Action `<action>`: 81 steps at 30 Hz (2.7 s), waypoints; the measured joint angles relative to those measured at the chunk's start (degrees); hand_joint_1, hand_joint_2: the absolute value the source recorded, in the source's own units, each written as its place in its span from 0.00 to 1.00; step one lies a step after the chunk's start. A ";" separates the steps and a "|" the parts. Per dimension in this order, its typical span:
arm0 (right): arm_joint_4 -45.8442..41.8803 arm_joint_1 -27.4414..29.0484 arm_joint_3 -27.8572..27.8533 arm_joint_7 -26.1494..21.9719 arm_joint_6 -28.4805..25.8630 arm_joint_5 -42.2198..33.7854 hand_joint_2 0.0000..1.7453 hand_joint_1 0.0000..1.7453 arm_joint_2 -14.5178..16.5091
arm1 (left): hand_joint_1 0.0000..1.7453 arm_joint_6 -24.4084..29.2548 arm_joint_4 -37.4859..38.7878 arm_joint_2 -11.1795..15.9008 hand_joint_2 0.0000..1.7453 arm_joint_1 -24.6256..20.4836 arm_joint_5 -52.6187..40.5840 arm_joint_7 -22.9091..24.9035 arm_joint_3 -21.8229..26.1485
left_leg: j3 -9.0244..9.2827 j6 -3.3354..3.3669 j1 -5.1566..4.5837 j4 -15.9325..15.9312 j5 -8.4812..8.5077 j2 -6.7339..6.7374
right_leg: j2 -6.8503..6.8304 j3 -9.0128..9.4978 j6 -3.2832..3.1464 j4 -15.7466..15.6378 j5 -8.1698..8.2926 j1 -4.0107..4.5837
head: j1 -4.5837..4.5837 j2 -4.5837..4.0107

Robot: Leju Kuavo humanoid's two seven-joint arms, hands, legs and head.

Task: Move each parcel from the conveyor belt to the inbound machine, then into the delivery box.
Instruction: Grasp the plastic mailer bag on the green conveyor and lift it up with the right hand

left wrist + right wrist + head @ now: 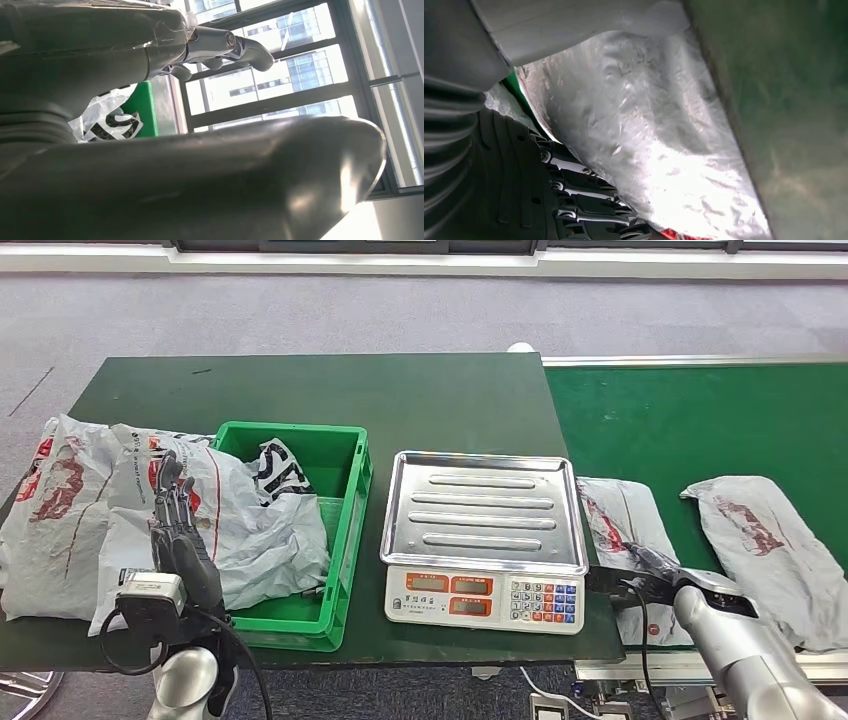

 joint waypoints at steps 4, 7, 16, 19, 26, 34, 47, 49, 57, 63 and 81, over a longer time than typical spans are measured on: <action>0.00 0.04 0.96 0.45 -0.06 -0.57 1.00 0.00 -0.06 | 0.00 -0.04 0.08 0.07 0.00 -0.23 0.03 0.11 -0.04 | 0.00 0.00 0.00 0.00 0.00 -0.01 | -0.01 0.01 0.00 0.00 0.00 0.00 | 0.00 0.00; -0.01 0.00 1.60 1.09 -0.61 -1.37 1.00 0.00 -0.48 | 0.00 -0.04 0.03 0.15 0.00 -0.16 0.03 0.10 -0.04 | 0.00 0.00 0.00 0.00 0.00 -0.06 | -0.06 0.03 0.00 0.00 0.00 0.00 | 0.00 0.00; -0.49 -0.70 3.39 1.28 0.40 -4.74 1.00 0.00 -4.71 | 0.00 -0.04 0.03 0.54 0.00 0.25 0.37 -0.31 -0.04 | -0.11 0.05 -0.05 0.01 0.03 -0.27 | -0.30 0.04 0.01 0.00 0.00 -0.05 | 0.00 0.00; -0.57 -0.70 3.62 1.19 0.54 -4.95 1.00 0.67 -5.39 | 0.00 -0.04 0.03 0.56 0.00 0.46 0.41 -0.39 -0.04 | -0.11 0.05 -0.05 0.01 0.02 -0.26 | -0.29 0.01 0.01 -0.01 0.00 -0.05 | 0.00 0.00; -3.11 1.15 5.85 0.39 0.17 -8.20 1.00 1.00 -7.72 | 0.00 -0.10 -0.17 0.56 0.00 1.13 0.55 -0.56 -0.04 | -0.11 0.05 -0.04 0.00 0.02 -0.26 | -0.29 0.01 0.01 -0.01 -0.01 -0.03 | 0.00 0.00; -7.51 3.95 7.27 3.28 -2.55 -9.50 1.00 1.00 -8.09 | 0.00 -0.10 -1.75 0.56 0.00 2.08 0.10 0.19 -0.04 | -0.11 0.05 -0.04 0.00 0.01 -0.23 | -0.27 -0.01 0.02 -0.01 -0.02 -0.03 | 0.00 0.00; -12.37 7.16 7.31 4.81 -3.52 -10.14 1.00 1.00 -8.99 | 0.00 -0.10 -2.98 0.54 0.00 2.86 -0.18 0.50 -0.04 | -0.14 0.05 -0.04 0.00 0.01 -0.23 | -0.26 -0.04 0.02 -0.01 -0.02 -0.03 | 0.00 0.00; -12.57 7.28 7.31 4.81 -3.52 -10.14 1.00 1.00 -9.02 | 0.00 -0.10 -2.99 0.54 0.00 2.87 -0.19 0.51 -0.04 | -0.14 0.05 -0.04 0.00 0.01 -0.23 | -0.26 -0.04 0.02 -0.01 -0.02 -0.03 | 0.00 0.00; -15.54 9.26 7.30 6.05 -3.17 -10.63 1.00 1.00 -9.53 | 0.00 -0.17 -3.07 0.54 0.00 3.14 -0.44 0.83 -0.04 | -0.15 0.05 -0.03 0.00 0.01 -0.24 | -0.28 -0.05 0.01 -0.01 -0.02 -0.03 | 0.00 0.00; -18.49 11.65 7.31 6.43 -2.98 -10.84 1.00 1.00 -10.38 | 0.00 -0.22 -3.42 0.52 0.00 3.67 -0.84 0.76 -0.04 | -0.18 0.05 -0.04 0.00 0.00 -0.23 | -0.27 -0.08 0.03 -0.01 -0.05 -0.04 | 0.00 0.00; -20.11 12.66 7.30 6.61 -2.85 -10.86 1.00 1.00 -10.92 | 0.00 -0.28 -3.45 0.51 0.00 3.75 -0.85 0.77 -0.04 | -0.18 0.06 -0.04 0.00 0.00 -0.23 | -0.27 -0.08 0.03 -0.01 -0.05 -0.04 | 0.00 0.00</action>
